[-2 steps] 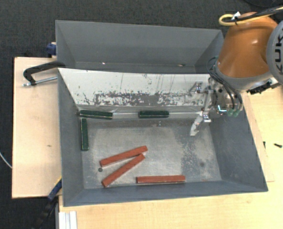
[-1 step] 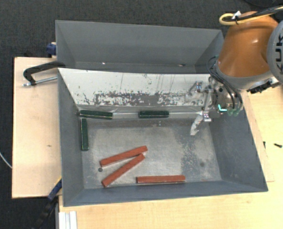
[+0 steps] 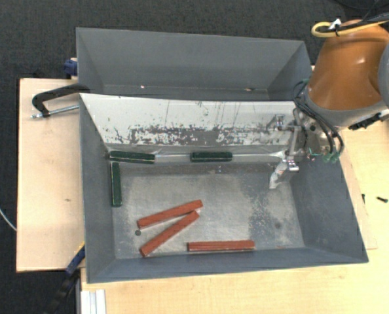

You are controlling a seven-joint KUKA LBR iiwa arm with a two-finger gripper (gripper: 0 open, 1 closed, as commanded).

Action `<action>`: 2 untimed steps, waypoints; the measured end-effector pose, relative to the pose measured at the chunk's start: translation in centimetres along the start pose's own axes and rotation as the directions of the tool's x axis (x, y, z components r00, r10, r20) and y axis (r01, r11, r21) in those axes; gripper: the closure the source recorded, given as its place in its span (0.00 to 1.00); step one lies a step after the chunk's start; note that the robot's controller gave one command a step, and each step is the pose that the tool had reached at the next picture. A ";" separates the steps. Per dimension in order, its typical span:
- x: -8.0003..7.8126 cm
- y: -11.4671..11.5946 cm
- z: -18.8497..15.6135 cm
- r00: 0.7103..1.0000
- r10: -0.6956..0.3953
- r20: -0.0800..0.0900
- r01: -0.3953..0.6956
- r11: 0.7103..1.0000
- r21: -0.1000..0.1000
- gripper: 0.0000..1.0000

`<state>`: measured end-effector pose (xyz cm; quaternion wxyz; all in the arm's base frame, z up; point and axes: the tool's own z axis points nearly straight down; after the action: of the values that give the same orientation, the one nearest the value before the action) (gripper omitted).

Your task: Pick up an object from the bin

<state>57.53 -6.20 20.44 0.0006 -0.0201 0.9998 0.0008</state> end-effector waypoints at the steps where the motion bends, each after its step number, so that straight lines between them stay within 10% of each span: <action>1: -0.6 -1.6 4.7 0.997 -0.079 0.008 0.079 0.997 0.003 0.00; 2: -1.1 -2.6 10.9 0.996 -0.091 0.004 0.091 0.996 0.002 0.00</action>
Offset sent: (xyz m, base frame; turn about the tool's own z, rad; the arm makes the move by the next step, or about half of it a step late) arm 0.0139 -0.0311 -0.1344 -0.0856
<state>58.79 -8.74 9.56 0.0026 -0.0656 0.9978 -0.0001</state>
